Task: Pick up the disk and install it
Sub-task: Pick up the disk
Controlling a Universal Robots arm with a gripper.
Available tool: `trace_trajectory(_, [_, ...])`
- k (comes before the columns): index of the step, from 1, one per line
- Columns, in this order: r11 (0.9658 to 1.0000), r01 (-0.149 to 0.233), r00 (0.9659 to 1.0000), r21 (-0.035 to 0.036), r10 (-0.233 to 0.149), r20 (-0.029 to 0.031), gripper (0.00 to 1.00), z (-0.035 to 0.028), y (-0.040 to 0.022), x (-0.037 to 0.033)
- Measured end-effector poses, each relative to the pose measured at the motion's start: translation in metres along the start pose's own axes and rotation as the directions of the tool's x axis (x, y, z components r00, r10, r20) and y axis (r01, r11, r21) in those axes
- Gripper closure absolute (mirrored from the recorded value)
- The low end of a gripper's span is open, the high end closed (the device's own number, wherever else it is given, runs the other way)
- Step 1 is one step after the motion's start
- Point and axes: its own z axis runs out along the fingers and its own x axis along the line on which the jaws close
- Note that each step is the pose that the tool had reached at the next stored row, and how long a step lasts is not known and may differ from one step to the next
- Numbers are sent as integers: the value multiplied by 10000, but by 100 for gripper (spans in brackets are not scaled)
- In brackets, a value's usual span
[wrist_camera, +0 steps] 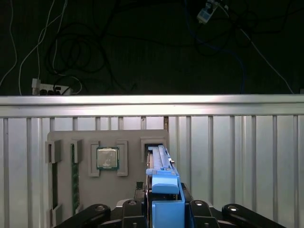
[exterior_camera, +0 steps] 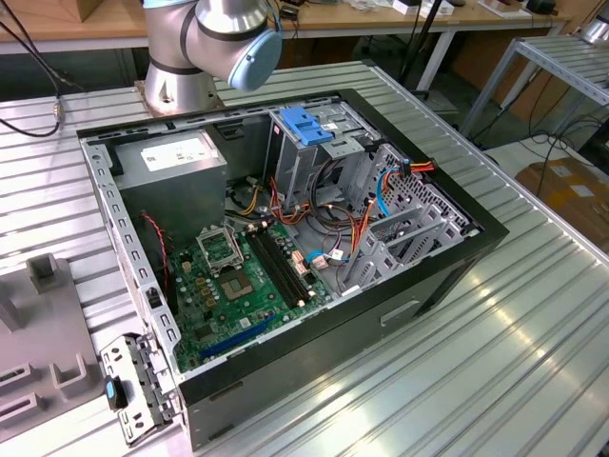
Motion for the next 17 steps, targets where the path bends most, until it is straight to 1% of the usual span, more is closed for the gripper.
trace_trajectory(8, [10000, -1, 10000, -1, 1, 0, 63, -98, 1, -1])
trace_trajectory(11, [10000, 0, 10000, -1, 0, 0, 63, -160, 1, -2])
trace_trajectory(14, [10000, 0, 10000, 0, 0, 1, 63, -194, 2, -2])
trace_trajectory(17, [10000, -1, 10000, 0, 1, 0, 63, -213, 2, -2])
